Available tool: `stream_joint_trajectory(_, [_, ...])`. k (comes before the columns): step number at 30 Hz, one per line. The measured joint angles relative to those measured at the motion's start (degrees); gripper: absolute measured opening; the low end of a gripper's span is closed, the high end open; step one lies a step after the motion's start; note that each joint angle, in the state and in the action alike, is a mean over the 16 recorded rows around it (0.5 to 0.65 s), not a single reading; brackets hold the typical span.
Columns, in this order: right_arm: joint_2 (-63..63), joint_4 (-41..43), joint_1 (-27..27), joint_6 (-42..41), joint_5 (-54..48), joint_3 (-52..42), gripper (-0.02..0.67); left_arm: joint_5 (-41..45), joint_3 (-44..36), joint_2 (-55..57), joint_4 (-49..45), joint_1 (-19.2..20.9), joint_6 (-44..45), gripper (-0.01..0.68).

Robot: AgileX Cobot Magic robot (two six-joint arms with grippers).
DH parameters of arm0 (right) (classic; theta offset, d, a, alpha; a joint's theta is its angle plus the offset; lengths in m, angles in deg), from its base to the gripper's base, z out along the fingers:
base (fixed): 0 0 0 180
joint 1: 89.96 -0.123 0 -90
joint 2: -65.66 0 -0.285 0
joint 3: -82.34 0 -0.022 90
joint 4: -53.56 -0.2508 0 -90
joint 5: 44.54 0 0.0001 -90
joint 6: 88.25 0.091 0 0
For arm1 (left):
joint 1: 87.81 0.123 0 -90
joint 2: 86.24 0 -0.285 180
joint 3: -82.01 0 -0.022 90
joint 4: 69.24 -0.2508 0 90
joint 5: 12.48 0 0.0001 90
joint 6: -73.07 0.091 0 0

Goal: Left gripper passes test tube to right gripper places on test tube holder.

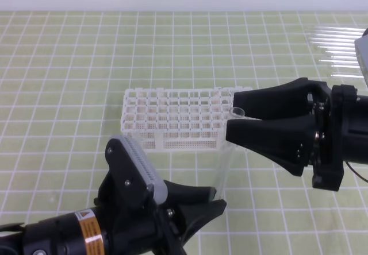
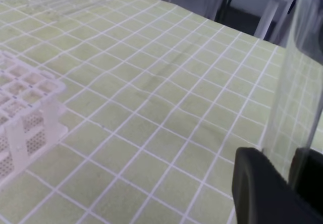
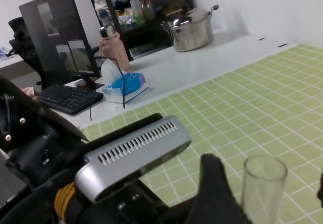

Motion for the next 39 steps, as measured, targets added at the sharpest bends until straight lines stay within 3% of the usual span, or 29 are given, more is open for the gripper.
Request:
stream_joint_trajectory(24, [0.0,-0.1,-1.97,0.0,3.49,0.0,0.371,-11.22,0.0,6.22,7.5,-0.01,5.75,0.057])
stream_joint_trajectory(39, [0.0,-0.08,-1.97,-0.62,3.89,0.04,0.14,-12.65,-0.01,6.16,7.81,0.06,6.53,0.015])
